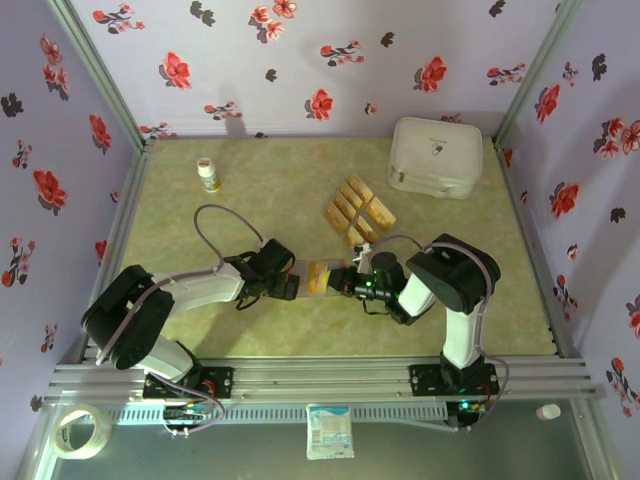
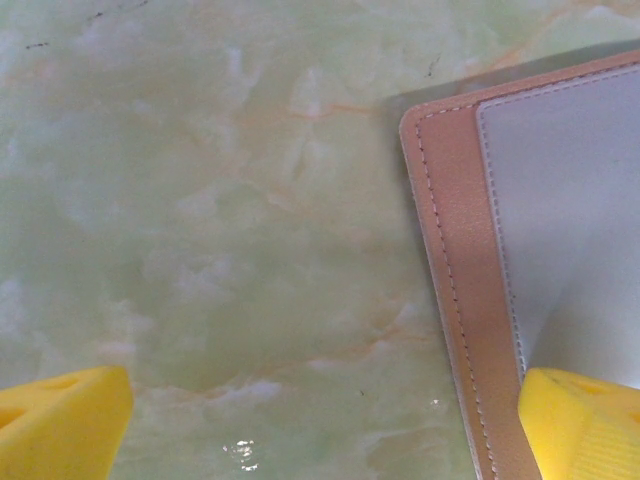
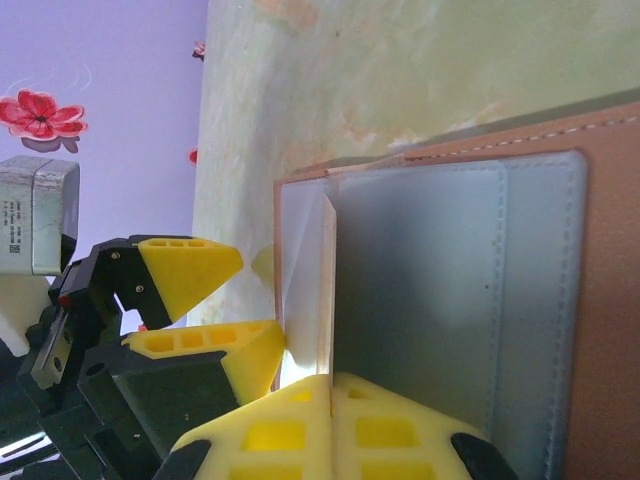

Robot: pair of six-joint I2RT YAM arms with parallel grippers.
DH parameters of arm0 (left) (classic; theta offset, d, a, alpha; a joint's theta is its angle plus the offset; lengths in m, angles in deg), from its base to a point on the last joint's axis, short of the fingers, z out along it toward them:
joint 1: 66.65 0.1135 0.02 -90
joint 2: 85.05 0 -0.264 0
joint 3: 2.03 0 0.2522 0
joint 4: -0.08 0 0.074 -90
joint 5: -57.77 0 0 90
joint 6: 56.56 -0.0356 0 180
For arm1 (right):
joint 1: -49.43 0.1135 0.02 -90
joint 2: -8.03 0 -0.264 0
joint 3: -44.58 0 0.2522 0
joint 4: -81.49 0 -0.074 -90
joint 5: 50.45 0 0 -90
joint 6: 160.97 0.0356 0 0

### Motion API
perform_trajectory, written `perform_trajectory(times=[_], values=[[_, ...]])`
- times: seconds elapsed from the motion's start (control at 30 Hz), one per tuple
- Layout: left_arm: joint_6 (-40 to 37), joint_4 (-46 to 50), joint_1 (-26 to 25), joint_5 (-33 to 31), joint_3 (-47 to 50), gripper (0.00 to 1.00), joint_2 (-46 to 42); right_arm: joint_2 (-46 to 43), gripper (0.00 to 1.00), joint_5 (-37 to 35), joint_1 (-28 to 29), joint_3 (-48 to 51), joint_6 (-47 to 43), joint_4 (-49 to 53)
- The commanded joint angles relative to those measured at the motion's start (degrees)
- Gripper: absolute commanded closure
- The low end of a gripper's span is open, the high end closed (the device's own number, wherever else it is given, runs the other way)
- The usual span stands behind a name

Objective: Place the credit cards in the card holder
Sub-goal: Insert the credit card into the card slot.

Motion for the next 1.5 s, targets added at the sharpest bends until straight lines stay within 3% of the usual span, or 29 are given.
perform_trajectory(times=[0.0, 0.6, 0.77, 1.27, 1.47], values=[[0.87, 0.29, -0.36, -1.77, 0.76, 0.0, 1.13, 1.72, 1.0, 1.01, -0.03, -0.77, 0.37, 2.77], [0.87, 0.27, -0.36, -1.72, 0.84, 0.0, 1.12, 2.6, 1.0, 2.22, -0.03, -0.93, 0.04, 4.86], [0.96, 0.11, -0.4, -1.75, 0.84, 0.0, 1.27, 1.53, 0.83, 2.61, -0.03, -1.62, -1.12, 7.8], [0.79, -0.54, -0.36, -1.64, 1.1, 0.0, 1.41, -13.82, 0.65, -3.9, -0.07, -9.52, -16.59, 46.49], [0.61, -1.1, -0.35, -1.56, 1.38, 0.0, 1.1, -18.57, 0.61, -5.75, -0.03, -13.96, -21.36, 57.96]])
